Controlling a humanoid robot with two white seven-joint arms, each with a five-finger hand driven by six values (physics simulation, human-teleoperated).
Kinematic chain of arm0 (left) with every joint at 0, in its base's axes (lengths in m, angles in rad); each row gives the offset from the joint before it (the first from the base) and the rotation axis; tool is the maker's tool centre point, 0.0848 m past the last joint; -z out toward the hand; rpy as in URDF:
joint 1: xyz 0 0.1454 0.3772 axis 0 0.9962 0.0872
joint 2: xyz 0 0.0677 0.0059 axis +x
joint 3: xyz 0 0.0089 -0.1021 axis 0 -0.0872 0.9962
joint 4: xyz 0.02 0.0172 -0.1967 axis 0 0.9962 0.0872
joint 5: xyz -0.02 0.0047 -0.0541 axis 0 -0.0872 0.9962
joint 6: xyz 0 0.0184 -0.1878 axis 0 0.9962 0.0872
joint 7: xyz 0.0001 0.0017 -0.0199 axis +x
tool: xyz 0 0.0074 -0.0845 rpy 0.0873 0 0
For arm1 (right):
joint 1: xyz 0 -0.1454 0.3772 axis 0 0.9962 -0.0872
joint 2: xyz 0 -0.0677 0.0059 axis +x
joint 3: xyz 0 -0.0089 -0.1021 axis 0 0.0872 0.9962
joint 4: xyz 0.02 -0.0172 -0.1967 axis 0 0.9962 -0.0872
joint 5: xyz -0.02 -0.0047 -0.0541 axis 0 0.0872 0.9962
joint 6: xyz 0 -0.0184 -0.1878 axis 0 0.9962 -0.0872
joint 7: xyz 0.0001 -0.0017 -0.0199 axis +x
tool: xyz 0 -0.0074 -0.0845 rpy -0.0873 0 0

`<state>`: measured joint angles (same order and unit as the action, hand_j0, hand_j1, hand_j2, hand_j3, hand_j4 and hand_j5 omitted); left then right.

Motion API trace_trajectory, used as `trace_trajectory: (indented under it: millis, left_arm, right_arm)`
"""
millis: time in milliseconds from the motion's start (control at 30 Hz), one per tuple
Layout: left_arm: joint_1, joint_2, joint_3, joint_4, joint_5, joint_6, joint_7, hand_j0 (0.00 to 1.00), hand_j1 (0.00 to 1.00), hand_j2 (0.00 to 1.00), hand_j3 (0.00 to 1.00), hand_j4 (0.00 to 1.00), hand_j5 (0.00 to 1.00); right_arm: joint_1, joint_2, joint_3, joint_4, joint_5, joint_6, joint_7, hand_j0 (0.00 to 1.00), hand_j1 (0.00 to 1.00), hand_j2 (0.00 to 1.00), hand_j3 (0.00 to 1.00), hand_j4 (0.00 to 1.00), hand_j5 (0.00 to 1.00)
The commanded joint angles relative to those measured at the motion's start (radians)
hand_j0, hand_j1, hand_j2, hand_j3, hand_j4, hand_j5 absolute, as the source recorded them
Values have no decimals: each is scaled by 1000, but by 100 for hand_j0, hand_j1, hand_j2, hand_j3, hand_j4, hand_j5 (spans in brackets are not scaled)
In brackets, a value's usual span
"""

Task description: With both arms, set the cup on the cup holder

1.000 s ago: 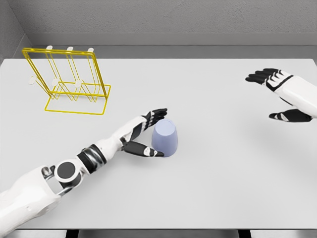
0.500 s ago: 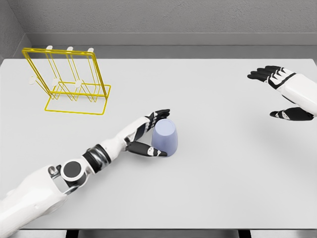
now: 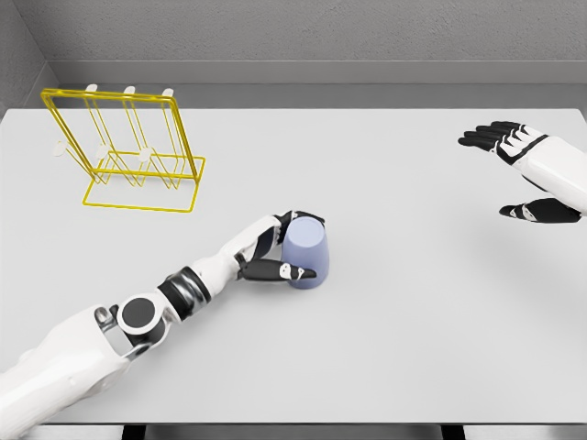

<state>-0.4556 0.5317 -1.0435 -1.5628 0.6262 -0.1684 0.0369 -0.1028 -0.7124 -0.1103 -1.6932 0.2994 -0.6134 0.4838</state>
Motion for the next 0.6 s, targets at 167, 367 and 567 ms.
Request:
trace_trajectory:
  millis: [167, 367, 567]
  left_arm:
    - [-2, 1, 3, -11, 21, -5, 1, 59, 59, 59, 59, 59, 59]
    - [-2, 27, 23, -65, 49, -6, 3, 59, 59, 59, 59, 59, 59]
    - [2, 96, 68, -137, 75, -6, 5, 60, 60, 60, 60, 60, 60]
  right_arm:
    - [0, -1, 0, 0, -11, 3, -1, 100, 100, 100, 100, 100, 100]
    - [0, -1, 0, 0, -11, 3, -1, 100, 100, 100, 100, 100, 100]
    - [0, -1, 0, 0, -13, 3, -1, 100, 100, 100, 100, 100, 100]
